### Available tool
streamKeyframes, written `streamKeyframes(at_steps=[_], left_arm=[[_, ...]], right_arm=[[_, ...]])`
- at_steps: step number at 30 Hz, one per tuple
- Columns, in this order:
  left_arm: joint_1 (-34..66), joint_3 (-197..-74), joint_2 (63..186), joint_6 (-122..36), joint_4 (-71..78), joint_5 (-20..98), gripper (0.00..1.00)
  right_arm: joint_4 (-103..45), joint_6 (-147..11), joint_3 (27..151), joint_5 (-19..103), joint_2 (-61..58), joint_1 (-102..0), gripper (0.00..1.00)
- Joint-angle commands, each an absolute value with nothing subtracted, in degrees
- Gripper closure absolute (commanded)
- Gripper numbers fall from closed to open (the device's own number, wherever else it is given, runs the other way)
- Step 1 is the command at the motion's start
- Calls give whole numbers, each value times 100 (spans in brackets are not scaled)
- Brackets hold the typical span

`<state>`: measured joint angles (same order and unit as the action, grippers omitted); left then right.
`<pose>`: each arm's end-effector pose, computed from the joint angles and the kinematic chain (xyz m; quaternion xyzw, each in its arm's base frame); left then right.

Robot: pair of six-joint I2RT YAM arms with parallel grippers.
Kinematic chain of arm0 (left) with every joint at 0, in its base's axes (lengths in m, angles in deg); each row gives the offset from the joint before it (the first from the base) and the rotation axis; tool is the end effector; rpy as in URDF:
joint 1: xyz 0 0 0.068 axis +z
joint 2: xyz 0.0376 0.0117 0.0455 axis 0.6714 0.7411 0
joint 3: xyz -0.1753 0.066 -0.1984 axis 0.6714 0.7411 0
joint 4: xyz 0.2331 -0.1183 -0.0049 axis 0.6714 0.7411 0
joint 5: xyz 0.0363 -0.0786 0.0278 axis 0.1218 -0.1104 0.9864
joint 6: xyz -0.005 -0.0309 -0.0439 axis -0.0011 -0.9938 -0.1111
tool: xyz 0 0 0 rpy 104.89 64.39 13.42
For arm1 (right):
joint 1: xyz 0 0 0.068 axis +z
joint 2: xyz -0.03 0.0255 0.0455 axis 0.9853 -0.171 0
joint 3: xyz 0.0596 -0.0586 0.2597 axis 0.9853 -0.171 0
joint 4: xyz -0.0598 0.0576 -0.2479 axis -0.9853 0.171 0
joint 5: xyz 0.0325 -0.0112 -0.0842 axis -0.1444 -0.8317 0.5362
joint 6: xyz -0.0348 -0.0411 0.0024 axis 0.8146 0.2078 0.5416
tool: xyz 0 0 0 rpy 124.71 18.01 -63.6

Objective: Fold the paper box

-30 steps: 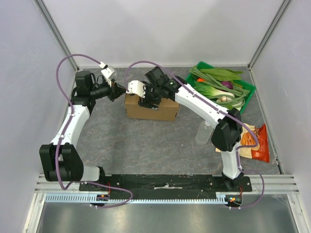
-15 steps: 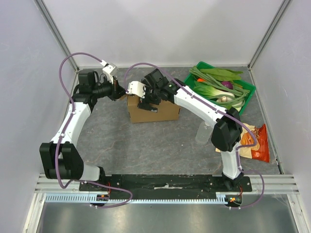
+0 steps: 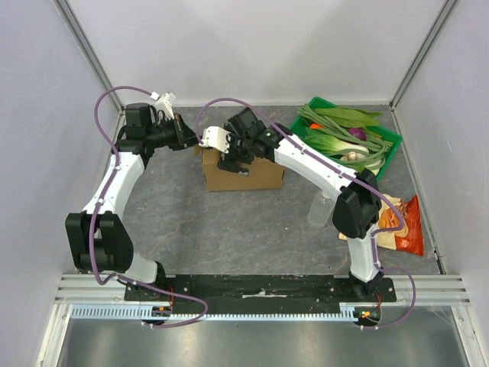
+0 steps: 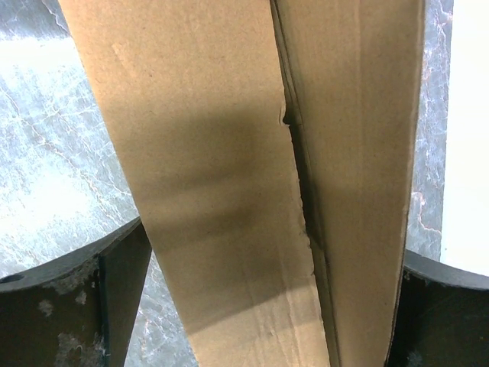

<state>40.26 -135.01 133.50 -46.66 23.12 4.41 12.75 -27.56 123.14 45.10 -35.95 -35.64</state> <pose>0.3329 -0.0354 0.3266 0.0886 0.8250 -0.3828 0.4062 0.3238 0.3227 0.3047 -0.6001 0.7141 0.0744 0.3527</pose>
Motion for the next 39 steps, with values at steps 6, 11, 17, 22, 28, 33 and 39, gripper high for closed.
streamKeyframes(at_steps=[6,11,17,22,28,33,39], left_arm=[[3857,-13986,13309,-6507,2105,109,98],[3831,-14030,13396,-6903,1981,136,98],[3383,-14223,13203,-5720,2657,1134,75],[3190,-14171,13212,-5121,3167,2014,58],[3057,-14092,13071,-4768,3256,2693,52],[3057,-13803,12852,-4627,3282,2974,53],[3057,-13617,12623,-4241,3212,3238,46]], right_arm=[[1571,-3009,12224,4438,-3974,-3577,2],[1580,-2992,12259,4490,-3983,-3568,2],[1536,-3036,12276,4482,-3921,-3568,2],[1527,-3053,12294,4455,-3851,-3568,2],[1492,-3053,12285,4499,-3868,-3568,2],[1492,-3053,12285,4543,-3877,-3568,2],[1448,-3045,12285,4640,-3895,-3568,2]])
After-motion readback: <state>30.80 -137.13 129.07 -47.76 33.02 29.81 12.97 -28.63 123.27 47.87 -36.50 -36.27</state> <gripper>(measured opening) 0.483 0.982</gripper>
